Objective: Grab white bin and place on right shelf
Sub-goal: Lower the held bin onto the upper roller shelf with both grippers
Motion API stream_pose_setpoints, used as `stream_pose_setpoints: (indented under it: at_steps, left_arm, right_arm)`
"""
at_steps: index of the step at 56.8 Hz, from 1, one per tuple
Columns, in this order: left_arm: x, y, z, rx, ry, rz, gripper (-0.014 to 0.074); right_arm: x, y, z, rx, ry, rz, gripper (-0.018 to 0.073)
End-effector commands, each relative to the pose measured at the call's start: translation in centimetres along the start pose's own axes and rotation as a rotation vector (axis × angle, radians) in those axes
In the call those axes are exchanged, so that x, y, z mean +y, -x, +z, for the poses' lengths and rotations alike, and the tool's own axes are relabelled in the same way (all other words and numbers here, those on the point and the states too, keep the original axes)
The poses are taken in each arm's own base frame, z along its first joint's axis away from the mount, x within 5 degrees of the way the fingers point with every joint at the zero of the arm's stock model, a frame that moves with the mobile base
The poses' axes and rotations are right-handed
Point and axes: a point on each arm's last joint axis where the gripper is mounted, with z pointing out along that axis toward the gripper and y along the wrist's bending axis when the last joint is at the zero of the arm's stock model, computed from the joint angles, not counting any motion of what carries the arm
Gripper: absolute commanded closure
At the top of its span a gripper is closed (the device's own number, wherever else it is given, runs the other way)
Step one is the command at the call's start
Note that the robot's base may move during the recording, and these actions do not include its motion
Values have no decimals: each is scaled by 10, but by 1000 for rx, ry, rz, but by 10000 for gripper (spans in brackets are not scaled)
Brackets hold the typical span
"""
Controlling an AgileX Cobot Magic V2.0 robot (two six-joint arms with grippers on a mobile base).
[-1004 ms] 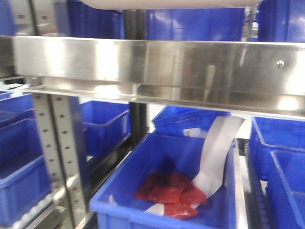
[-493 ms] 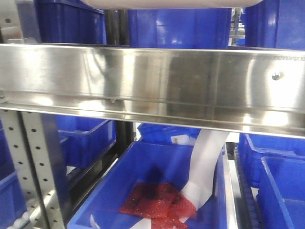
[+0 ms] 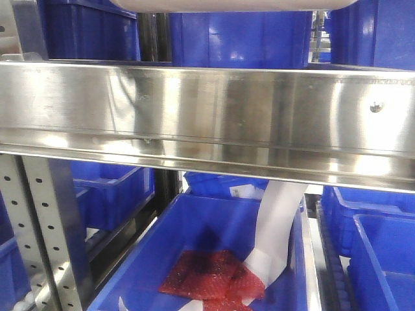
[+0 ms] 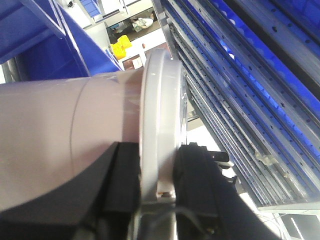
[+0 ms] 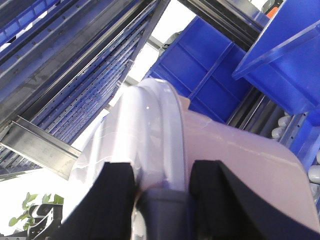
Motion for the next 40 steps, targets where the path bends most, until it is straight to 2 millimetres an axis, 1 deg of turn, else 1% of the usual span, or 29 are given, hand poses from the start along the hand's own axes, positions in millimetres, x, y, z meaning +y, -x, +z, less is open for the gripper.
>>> stream_pose_setpoints:
  at_steps: [1, 30, 40]
  left_arm:
    - [-52, -28, 0, 209, -236, 77, 722]
    - [-52, -28, 0, 209, -236, 77, 722]
    - [-50, -24, 1, 164, -209, 74, 722]
  right_arm:
    - [48, -12, -5, 94, 220, -25, 491]
    - [48, -12, -5, 94, 220, -25, 491]
    - [48, -12, -5, 94, 220, -25, 491]
